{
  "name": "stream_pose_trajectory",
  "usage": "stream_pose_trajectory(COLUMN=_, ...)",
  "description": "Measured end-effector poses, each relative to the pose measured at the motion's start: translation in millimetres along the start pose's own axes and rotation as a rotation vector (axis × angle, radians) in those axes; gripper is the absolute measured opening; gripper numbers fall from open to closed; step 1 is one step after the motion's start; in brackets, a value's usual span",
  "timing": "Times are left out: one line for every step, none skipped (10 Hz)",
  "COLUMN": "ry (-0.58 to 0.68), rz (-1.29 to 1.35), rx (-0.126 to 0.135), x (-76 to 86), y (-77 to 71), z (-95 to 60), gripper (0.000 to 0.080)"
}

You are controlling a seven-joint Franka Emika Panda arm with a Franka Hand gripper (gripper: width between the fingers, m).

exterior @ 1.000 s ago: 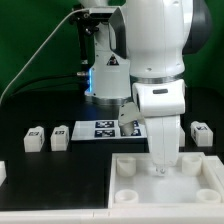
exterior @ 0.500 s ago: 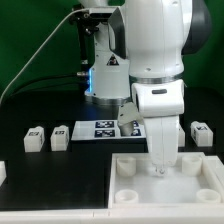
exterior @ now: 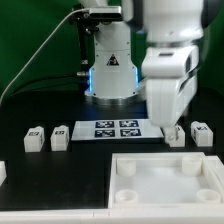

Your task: Assemble one leg

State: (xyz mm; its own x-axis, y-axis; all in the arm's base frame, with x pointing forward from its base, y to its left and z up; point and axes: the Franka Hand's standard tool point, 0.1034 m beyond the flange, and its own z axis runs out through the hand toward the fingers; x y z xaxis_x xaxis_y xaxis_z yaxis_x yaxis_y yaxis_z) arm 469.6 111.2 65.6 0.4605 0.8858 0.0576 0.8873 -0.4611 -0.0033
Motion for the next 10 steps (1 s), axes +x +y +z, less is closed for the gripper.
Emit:
stream_pose_trajectory(ry=0.010, rz=0.123, rx=-0.011, x=10.2, y=-13.6, z=-4.9, gripper=0.0649)
stream_pose_trajectory(ry=0.011, rz=0.291, rx=-0.007, x=18.8, y=-28.4, z=-6.8, gripper=0.0649)
stream_pose_trajectory(ry=0.014, rz=0.380, rx=-0.003, x=24.8, y=-34.5, z=-6.9, gripper=0.0649)
stream_pose_trajectory(ry=0.016, rz=0.454, rx=0.003, x=24.2, y=-34.2, z=-6.4, gripper=0.0649)
stream_pose_trajectory(ry=0.019, rz=0.565, rx=0.009, x=24.1, y=-34.1, z=-6.4, gripper=0.0649)
stream_pose_trajectory(ry=0.019, rz=0.755, rx=0.022, x=27.9, y=-39.6, z=-4.2, gripper=0.0649)
stream_pose_trajectory(ry=0.005, rz=0.936, rx=0.042, x=36.8, y=-55.4, z=3.4, gripper=0.0649)
stream_pose_trajectory(ry=-0.007, rz=1.044, rx=0.057, x=41.6, y=-66.0, z=9.0, gripper=0.0649)
stream_pose_trajectory(ry=-0.013, rz=1.129, rx=0.067, x=45.5, y=-73.3, z=12.2, gripper=0.0649)
stream_pose_trajectory(ry=-0.019, rz=1.134, rx=0.070, x=45.1, y=-77.2, z=14.1, gripper=0.0649)
